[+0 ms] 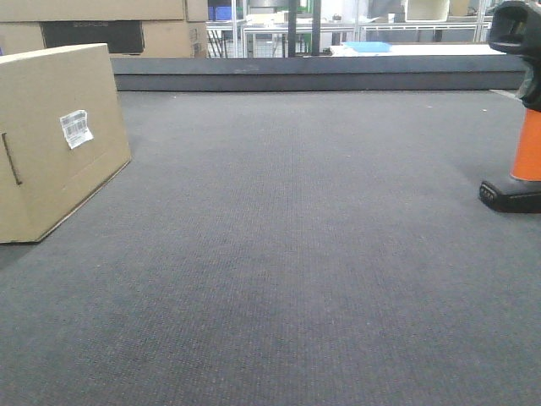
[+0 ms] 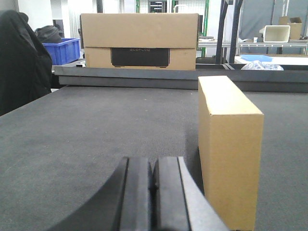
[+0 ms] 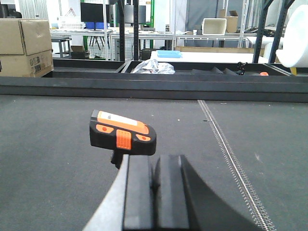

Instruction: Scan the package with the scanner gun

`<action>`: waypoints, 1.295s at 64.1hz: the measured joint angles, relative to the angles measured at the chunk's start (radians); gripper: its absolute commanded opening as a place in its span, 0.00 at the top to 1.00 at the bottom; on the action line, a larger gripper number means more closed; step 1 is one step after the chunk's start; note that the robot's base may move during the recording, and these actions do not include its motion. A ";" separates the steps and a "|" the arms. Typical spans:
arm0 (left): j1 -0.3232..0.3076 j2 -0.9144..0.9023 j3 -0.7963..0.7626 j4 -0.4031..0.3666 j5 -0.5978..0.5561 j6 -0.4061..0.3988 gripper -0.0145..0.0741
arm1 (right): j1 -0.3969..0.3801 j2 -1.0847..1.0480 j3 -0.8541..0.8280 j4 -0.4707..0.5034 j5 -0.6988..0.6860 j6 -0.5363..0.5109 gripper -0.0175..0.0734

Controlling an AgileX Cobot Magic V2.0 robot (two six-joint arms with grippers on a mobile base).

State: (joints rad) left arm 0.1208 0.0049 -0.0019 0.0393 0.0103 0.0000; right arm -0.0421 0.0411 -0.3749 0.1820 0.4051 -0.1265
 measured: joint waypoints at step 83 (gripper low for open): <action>-0.062 0.000 0.004 0.000 -0.010 0.000 0.96 | 0.000 0.000 0.046 -0.036 -0.108 0.010 0.98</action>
State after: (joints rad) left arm 0.0590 0.0049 0.0022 0.0393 0.0000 0.0000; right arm -0.0421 0.0411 -0.3288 0.1461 0.2973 -0.1160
